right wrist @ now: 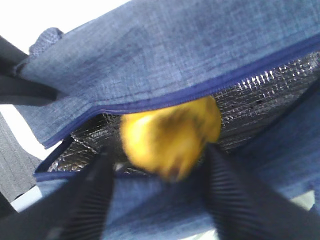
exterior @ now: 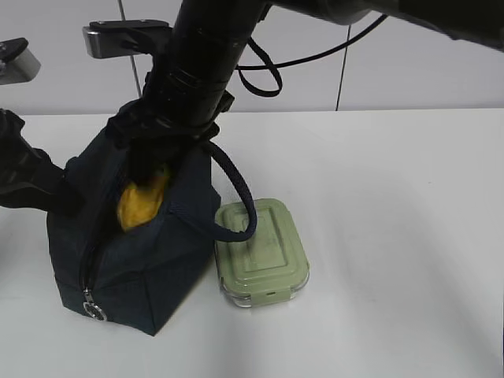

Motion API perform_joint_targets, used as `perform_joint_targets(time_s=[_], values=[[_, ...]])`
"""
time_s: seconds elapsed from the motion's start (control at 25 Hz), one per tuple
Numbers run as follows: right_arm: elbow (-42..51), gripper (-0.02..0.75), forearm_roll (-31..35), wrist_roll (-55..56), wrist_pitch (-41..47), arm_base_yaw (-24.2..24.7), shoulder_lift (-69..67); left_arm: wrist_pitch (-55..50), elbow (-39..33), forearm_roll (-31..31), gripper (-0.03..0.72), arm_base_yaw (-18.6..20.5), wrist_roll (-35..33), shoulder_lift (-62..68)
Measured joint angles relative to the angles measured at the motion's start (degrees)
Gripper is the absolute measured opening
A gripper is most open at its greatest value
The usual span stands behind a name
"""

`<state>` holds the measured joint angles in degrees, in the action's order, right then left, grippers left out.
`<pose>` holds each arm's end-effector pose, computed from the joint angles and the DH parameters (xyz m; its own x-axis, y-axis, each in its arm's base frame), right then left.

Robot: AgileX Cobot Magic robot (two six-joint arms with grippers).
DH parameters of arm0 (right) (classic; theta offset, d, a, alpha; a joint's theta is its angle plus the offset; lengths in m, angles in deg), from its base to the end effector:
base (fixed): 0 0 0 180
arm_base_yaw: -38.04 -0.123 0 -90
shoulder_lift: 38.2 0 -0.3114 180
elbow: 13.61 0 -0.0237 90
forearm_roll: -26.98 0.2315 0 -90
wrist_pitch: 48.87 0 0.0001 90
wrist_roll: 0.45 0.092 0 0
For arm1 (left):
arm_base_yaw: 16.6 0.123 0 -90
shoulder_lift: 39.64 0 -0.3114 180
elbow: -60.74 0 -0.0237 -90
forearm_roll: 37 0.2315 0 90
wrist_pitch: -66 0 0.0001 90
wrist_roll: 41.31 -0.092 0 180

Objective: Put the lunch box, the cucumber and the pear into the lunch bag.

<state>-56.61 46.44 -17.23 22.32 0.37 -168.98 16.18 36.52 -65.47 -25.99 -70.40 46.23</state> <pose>0.3515 0.3081 0.3105 -0.6015 -0.6783 -0.4221 -0.7939 0.5667 0.2204 0.2289 -0.0718 0.2979 -0.8392 0.2996 -0.4538 0.4462 0.8564 -0.2598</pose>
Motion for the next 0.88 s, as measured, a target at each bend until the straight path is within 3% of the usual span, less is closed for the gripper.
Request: perform_joint_targets(time_s=[0.12,0.28,0.4,0.48,0.64,0.88], values=[[0.00,0.548,-3.89,1.64,0.09,0.48,2.35,0.06,0.02,0.00,0.001,0.00,0.00,0.00],[1.31,0.548,-5.57,3.45,0.09,4.06,7.81,0.06,0.07,0.00,0.001,0.00,0.00,0.00],[7.62,0.540,-4.04,3.67,-0.02,9.32,11.89,0.06,0.07,0.00,0.001,0.00,0.00,0.00],[15.57,0.538,1.28,1.01,-1.25,14.02,14.16,0.06,0.07,0.00,0.001,0.00,0.00,0.00],[36.36,0.538,20.84,-12.17,-7.31,23.51,16.69,-0.05,0.07,0.00,0.001,0.00,0.00,-0.13],[47.29,0.538,34.82,-26.00,-8.99,29.21,12.02,-0.05,0.07,0.05,0.001,0.00,0.00,-0.24]])
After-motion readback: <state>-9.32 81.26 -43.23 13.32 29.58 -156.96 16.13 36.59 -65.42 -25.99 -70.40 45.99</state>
